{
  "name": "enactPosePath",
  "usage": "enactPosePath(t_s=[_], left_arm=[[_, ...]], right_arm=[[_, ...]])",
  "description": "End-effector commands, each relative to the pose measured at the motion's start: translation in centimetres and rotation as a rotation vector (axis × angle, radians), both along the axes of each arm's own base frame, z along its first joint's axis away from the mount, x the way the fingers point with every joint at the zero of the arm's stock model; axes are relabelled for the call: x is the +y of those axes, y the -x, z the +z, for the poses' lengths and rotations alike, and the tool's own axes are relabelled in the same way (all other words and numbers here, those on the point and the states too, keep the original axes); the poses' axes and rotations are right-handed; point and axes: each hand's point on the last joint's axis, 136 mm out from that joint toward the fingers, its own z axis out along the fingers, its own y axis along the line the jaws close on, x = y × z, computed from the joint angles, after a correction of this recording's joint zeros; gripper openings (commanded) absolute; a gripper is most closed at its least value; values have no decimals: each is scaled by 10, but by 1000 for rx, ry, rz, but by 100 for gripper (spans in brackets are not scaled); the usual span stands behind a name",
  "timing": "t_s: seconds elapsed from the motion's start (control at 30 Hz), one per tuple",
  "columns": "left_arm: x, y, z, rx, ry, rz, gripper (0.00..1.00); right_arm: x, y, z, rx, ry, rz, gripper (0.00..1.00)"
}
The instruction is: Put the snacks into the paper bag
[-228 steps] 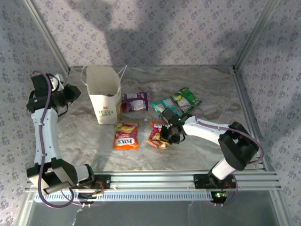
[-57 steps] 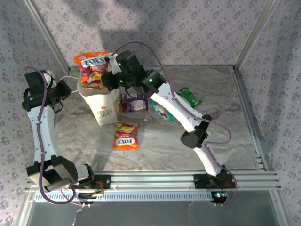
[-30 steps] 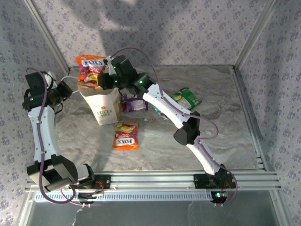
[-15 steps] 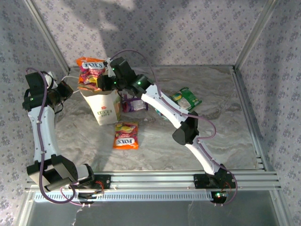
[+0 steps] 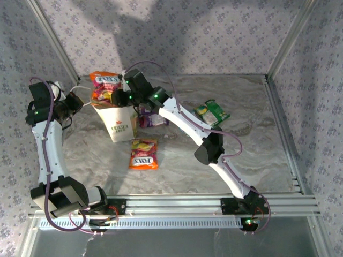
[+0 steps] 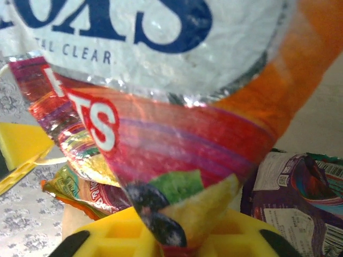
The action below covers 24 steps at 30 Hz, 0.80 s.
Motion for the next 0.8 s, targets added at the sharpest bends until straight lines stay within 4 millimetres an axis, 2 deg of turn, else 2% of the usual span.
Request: enactPosePath(t_s=[0.0, 0.2, 0.4, 0.53, 0.77], left_arm=[[1, -2, 6, -22, 7, -3, 2], [1, -2, 4, -16, 8, 0, 2], [2, -2, 3, -12, 9, 2, 2], [1, -2, 2, -11, 10, 0, 2], [1, -2, 2, -11, 9, 1, 3]], right_arm=[[-7, 0, 27, -44, -25, -22, 24], [-7, 8, 28, -55, -2, -13, 26], [-8, 14, 39, -78, -6, -9, 28], [-10, 18, 49, -85, -17, -3, 39], [-10, 34, 77, -120, -59, 29, 55]])
